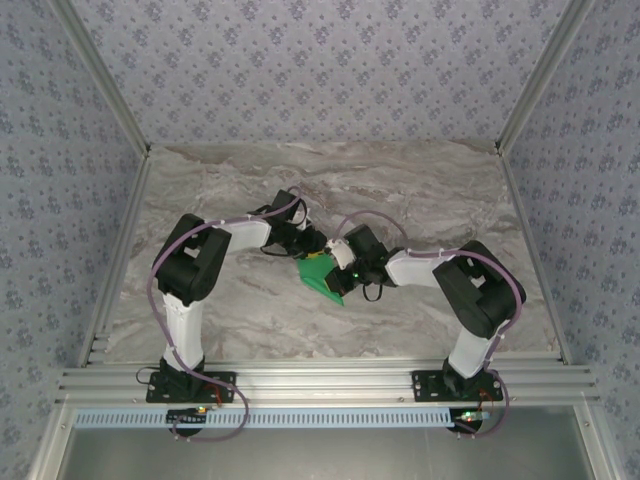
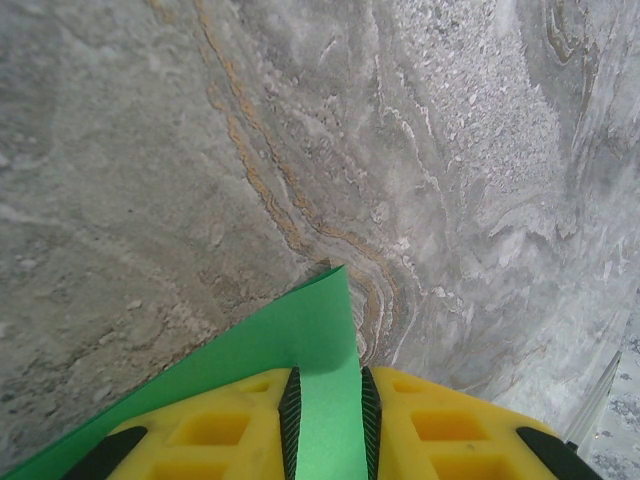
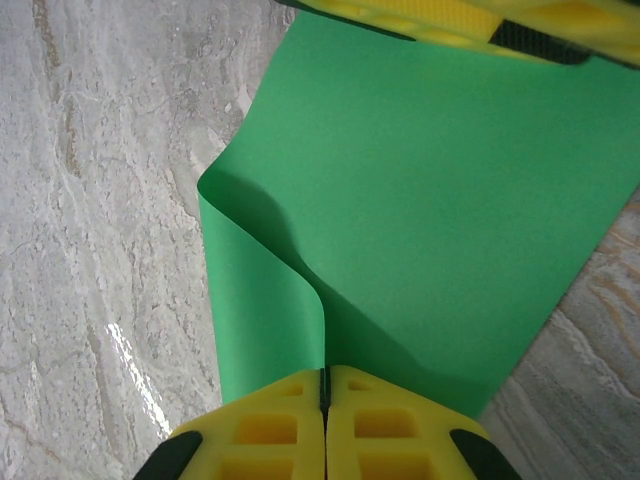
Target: Fold a paper plane with a square sheet of paper (fold left side to right side)
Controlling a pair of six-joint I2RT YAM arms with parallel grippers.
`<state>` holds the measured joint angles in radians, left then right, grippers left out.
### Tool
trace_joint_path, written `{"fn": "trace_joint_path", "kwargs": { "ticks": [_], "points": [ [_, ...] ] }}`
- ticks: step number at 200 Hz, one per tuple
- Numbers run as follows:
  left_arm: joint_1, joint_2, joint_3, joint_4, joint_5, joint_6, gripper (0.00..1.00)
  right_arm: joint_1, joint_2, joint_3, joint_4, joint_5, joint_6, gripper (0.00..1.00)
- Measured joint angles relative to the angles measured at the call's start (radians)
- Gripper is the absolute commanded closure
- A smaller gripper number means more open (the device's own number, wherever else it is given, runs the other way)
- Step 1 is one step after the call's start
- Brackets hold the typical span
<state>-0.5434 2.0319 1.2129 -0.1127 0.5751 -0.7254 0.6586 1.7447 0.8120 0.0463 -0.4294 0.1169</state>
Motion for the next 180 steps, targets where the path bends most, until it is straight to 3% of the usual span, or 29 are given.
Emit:
{"fn": "trace_joint_path", "kwargs": {
  "ticks": [180],
  "points": [
    [-0.001,0.001,0.001,0.001,0.0,0.0,0.75,0.0,-0.003,0.033,-0.056,0.03,0.0,0.93]
  ]
}}
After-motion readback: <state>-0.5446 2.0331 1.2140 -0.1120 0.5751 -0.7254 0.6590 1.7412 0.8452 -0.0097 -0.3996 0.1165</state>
